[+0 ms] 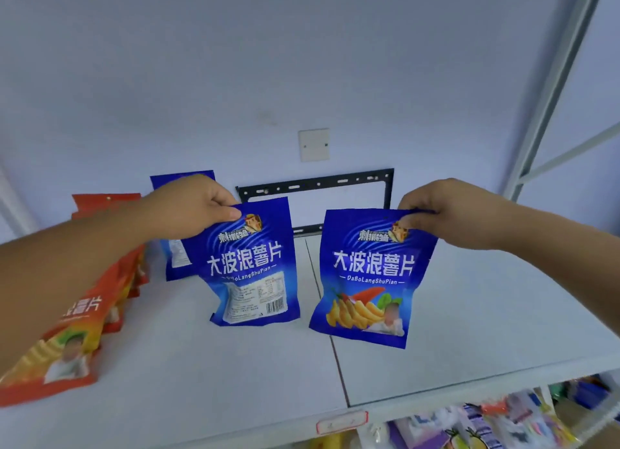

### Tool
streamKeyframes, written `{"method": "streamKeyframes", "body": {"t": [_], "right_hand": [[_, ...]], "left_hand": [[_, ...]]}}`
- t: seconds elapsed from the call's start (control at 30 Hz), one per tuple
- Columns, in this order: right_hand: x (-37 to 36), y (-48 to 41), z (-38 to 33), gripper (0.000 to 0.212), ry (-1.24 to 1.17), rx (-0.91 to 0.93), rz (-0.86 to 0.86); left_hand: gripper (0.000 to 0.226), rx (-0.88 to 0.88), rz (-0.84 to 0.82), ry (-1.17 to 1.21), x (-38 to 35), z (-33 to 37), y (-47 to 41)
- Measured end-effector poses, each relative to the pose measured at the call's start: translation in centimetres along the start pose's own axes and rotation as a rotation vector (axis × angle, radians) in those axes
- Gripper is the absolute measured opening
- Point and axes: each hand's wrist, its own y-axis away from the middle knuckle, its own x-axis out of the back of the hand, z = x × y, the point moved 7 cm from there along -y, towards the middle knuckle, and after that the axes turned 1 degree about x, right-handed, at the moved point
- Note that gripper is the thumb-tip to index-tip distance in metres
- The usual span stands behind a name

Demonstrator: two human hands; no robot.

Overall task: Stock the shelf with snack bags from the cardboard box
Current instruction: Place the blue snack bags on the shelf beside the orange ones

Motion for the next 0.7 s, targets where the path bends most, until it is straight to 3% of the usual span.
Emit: {"method": "streamKeyframes", "body": {"t": [0.4,0.7], "right_hand": [[-7.4,-15.5,-5.5,0.014,0.016,0.252,-0.183],[-10.3,-20.5,-8.2,0.011,0.013,0.328,-0.226]], "left_hand": [[0.018,0.089,0.017,-0.098,0.6,-10.1,-3.2],[0.018,0.137,0.039,-0.080,1.9,-16.1,-6.6]]}}
